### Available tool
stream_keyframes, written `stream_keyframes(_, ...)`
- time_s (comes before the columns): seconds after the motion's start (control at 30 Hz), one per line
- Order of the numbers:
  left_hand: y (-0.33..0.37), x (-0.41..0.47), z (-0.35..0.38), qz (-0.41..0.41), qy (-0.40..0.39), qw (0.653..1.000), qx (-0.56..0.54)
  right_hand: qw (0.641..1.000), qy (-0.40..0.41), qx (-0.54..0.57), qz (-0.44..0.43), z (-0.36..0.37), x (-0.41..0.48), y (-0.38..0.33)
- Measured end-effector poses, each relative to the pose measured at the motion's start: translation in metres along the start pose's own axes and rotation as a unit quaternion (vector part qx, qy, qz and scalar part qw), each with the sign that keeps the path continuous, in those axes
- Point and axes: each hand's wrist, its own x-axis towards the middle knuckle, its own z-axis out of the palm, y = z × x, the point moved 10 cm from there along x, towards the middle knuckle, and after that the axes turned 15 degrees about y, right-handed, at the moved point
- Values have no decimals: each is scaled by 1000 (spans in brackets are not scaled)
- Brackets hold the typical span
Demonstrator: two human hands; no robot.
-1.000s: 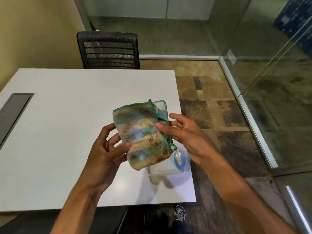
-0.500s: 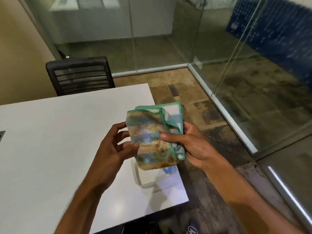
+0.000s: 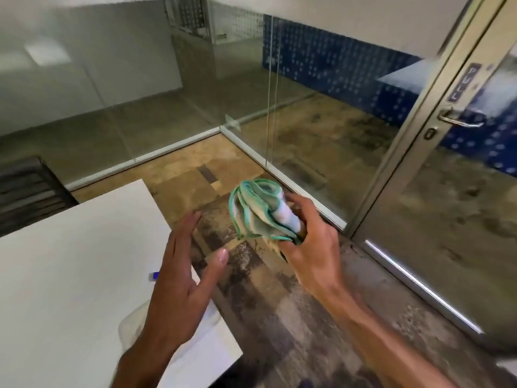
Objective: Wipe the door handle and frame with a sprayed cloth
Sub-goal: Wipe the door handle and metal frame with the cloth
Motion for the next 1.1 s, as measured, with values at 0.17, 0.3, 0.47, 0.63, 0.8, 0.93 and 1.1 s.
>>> stream_keyframes(0.17,54,-22,92,147,-64,983,85,944,114,-163,-263,-81,4,21)
stream_keyframes(0.3,85,-40,162,241,-97,958,121,902,93,-259,-332,-123,4,65)
stream_keyframes(0.47,113,-61,236,318,-145,921,171,854,102,-333,-386,-175,2,110)
stream_keyframes(0.63,129,-74,291,375,-171,888,206,838,145,-357,-387,-219,3,143)
stream_keyframes(0.8,145,-71,332,397,-181,877,201,833,174,-386,-356,-248,15,172)
stream_keyframes(0.93,152,-65,365,400,-200,873,196,832,207,-389,-336,-261,32,186)
stream_keyframes(1.1,149,-41,402,381,-214,879,192,831,195,-421,-307,-254,71,209)
